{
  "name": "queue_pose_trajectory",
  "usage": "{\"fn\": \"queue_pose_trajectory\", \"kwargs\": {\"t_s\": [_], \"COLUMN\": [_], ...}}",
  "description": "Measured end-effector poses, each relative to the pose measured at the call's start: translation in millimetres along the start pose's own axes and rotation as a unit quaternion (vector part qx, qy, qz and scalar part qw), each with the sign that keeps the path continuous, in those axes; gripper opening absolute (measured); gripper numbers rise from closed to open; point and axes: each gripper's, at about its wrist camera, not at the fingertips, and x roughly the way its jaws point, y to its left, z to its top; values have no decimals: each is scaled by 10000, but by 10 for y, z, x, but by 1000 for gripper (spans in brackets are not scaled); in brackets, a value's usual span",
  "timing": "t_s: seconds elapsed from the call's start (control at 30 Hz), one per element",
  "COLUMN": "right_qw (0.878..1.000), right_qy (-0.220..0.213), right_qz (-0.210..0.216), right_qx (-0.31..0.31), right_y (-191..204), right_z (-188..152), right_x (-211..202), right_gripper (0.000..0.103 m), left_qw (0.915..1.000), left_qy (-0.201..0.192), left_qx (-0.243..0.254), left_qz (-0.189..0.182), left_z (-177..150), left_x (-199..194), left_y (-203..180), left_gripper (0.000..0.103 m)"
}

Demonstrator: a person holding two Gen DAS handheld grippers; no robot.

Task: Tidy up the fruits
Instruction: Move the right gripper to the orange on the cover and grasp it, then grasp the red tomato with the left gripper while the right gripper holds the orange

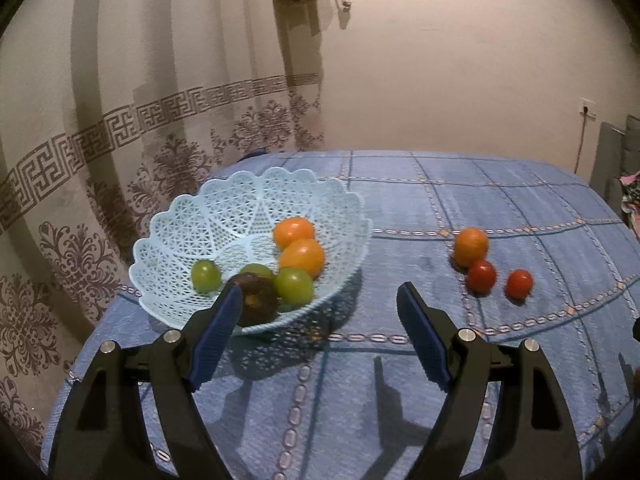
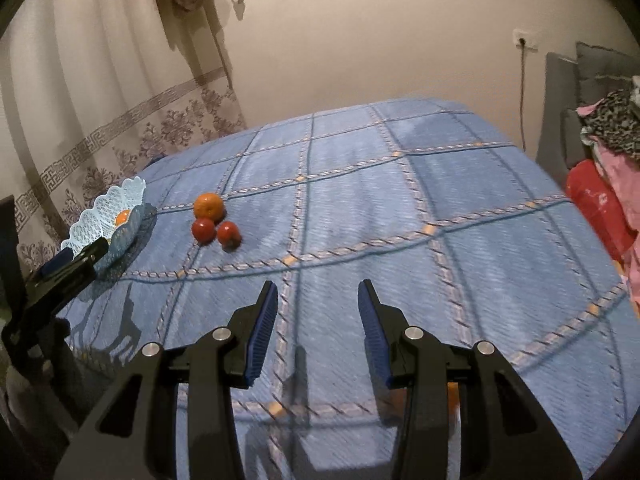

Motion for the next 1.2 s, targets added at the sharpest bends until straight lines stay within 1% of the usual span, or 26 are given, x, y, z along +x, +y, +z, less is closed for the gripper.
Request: {"fn": "queue_pose_trajectory", "kwargs": {"t_s": [0.13,0.27,0.37,0.43,0.63,0.73,0.83,0.9,0.93,1.07,1.13,1.2], "right_qw": [9999,9995,9993,9994,9987,9987,9981,9976,9972,9963,9963,9960], "right_qy": [34,159,64,63,16,39,89,147,190,475,493,530], "right_qz": [-144,-225,-350,-331,-510,-513,-606,-678,-726,-638,-626,-655], "right_qx": [-13,147,85,82,-5,11,-31,11,67,310,331,301], "right_y": [-139,-321,-372,-401,-470,-508,-528,-567,-597,-689,-699,-687], "right_z": [-99,-238,-277,-295,-339,-336,-346,-357,-363,-380,-376,-392], "right_x": [-119,-179,-274,-307,-311,-311,-306,-292,-278,-165,-155,-140], "right_gripper": [42,42,42,42,43,43,46,52,52,52,51,42], "left_qw": [9997,9989,9982,9978,9969,9963,9959,9955,9954,9946,9941,9932], "left_qy": [71,80,125,143,211,312,401,444,461,531,574,644], "left_qx": [64,205,277,320,426,398,378,387,393,430,440,420], "left_qz": [-240,-412,-520,-558,-632,-689,-719,-737,-742,-783,-813,-877], "left_z": [12,5,5,7,7,2,3,2,3,-10,-13,-16], "left_x": [-29,-81,-89,-82,-56,-21,27,56,68,110,136,171], "left_y": [-117,-267,-353,-425,-549,-554,-561,-570,-576,-624,-643,-653], "left_gripper": [81,81,82,84,84,84,84,84,84,84,84,84]}}
